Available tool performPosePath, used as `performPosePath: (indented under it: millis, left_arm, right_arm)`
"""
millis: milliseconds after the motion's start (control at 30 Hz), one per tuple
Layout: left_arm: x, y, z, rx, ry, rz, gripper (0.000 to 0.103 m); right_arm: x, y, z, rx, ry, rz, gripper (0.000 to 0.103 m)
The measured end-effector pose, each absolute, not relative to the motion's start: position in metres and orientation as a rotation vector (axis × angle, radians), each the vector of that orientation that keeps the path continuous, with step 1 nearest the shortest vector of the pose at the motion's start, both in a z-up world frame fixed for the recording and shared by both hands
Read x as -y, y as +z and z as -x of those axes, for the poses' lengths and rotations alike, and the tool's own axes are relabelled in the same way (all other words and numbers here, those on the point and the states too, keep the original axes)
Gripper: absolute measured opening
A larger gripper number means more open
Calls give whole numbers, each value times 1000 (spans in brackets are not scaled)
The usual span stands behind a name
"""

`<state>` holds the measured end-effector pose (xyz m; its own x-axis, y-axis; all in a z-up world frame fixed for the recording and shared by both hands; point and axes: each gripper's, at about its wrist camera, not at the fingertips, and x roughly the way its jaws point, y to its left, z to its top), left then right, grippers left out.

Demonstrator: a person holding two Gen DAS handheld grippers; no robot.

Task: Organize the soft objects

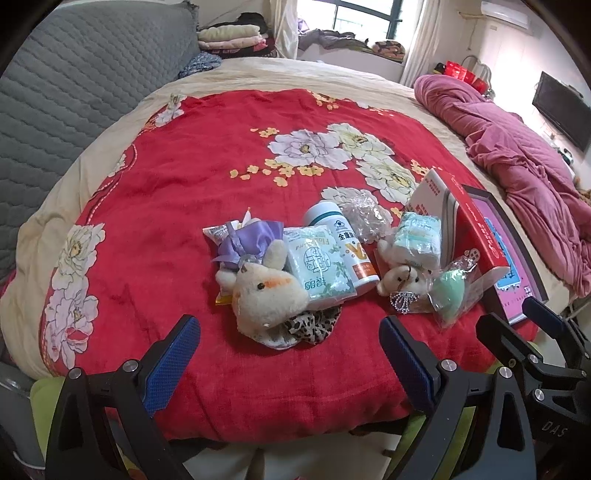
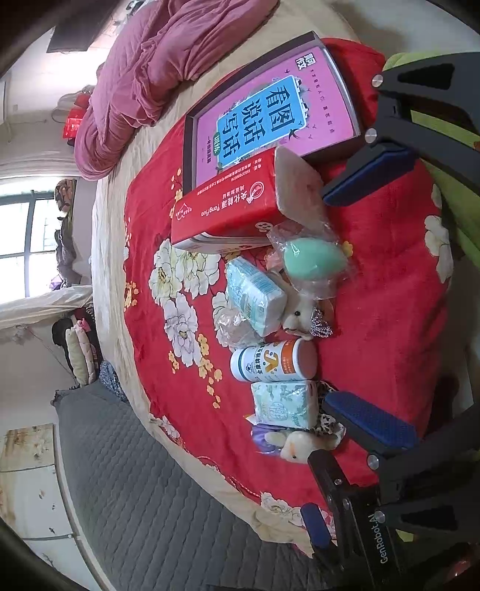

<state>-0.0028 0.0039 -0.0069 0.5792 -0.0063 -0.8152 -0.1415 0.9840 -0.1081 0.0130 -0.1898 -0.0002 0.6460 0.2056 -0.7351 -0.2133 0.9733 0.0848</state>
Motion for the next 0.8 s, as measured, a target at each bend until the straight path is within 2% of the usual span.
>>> performPosePath:
  millis: [800]
  left_arm:
    - [-7, -7, 4, -952, 77, 183, 98]
  right_arm:
    - [189, -1, -13, -839, 234, 17, 101]
